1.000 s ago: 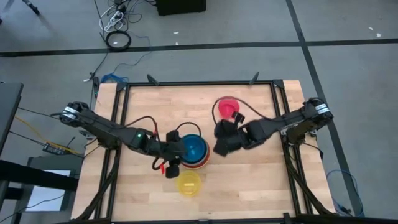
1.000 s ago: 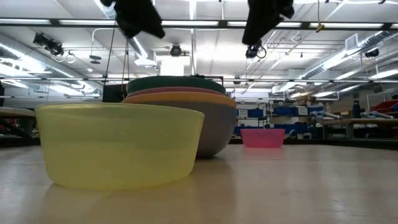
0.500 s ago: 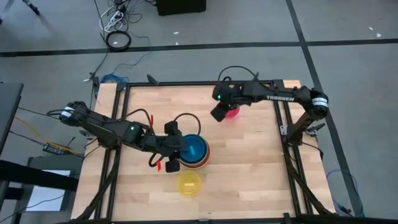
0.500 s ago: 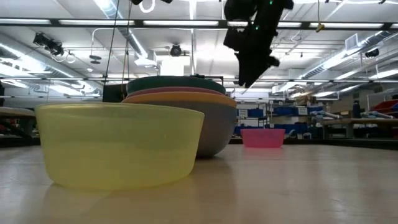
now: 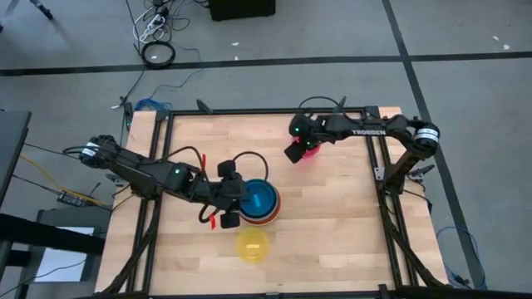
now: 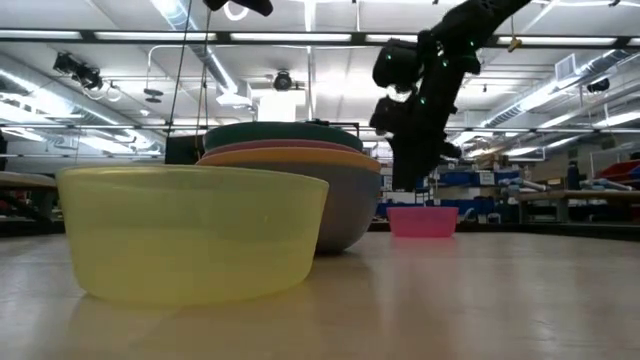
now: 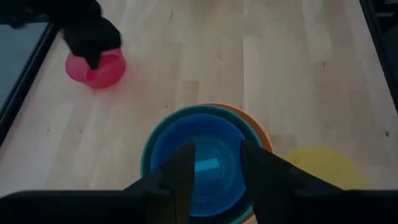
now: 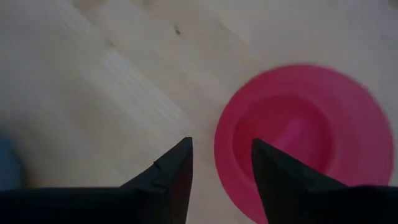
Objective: Nest bowls inside each other
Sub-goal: Stack the red bowl on top of the blue bowl
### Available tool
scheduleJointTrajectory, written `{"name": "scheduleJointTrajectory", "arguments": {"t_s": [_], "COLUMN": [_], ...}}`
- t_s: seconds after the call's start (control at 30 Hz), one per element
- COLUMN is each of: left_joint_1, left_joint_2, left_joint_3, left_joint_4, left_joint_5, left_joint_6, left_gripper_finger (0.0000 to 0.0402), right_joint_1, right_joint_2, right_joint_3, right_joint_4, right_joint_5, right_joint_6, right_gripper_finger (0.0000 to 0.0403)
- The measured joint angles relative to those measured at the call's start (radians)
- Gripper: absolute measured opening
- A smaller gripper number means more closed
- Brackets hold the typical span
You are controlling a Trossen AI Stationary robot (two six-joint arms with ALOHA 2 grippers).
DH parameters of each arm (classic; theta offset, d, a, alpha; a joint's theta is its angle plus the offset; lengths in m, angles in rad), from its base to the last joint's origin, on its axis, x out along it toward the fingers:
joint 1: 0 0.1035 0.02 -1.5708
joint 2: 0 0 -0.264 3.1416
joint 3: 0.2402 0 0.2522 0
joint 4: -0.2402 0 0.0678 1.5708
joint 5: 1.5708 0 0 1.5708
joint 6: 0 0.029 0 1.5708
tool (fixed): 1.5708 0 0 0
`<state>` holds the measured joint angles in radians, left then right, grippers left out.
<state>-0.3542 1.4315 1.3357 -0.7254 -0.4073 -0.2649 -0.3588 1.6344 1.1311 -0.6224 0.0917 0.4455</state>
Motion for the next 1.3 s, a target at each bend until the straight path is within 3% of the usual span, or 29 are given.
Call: {"name": "scheduleJointTrajectory", "arguments": {"t_s": [0.57, 0.67, 0.8, 1.07, 1.3], "left_joint_1": [0.000, 0.000, 0.000, 0.000, 0.000], "left_joint_2": [0.000, 0.000, 0.000, 0.000, 0.000], "left_joint_3": [0.000, 0.000, 0.000, 0.000, -0.001], "left_joint_4": [0.000, 0.000, -0.004, -0.042, -0.083], "left_joint_5": [-0.032, -0.045, -0.045, -0.073, -0.125], "left_joint_6": [0.000, 0.000, 0.000, -0.005, -0.013], "left_gripper_finger": [0.0137, 0.0137, 0.0137, 0.0137, 0.0137], "right_joint_1": [-0.004, -0.010, -0.010, 0.114, 0.349], "right_joint_2": [0.000, 0.000, -0.001, -0.023, -0.034], "right_joint_3": [-0.296, -0.315, -0.315, -0.193, 0.051], "right_joint_4": [0.364, 0.384, 0.390, 0.286, 0.125], "right_joint_5": [-0.009, -0.018, -0.047, -0.049, 0.096], "right_joint_6": [0.042, 0.031, -0.022, -0.035, -0.056], "right_gripper_finger": [0.0128, 0.0097, 0.0018, 0.0001, 0.0000]}}
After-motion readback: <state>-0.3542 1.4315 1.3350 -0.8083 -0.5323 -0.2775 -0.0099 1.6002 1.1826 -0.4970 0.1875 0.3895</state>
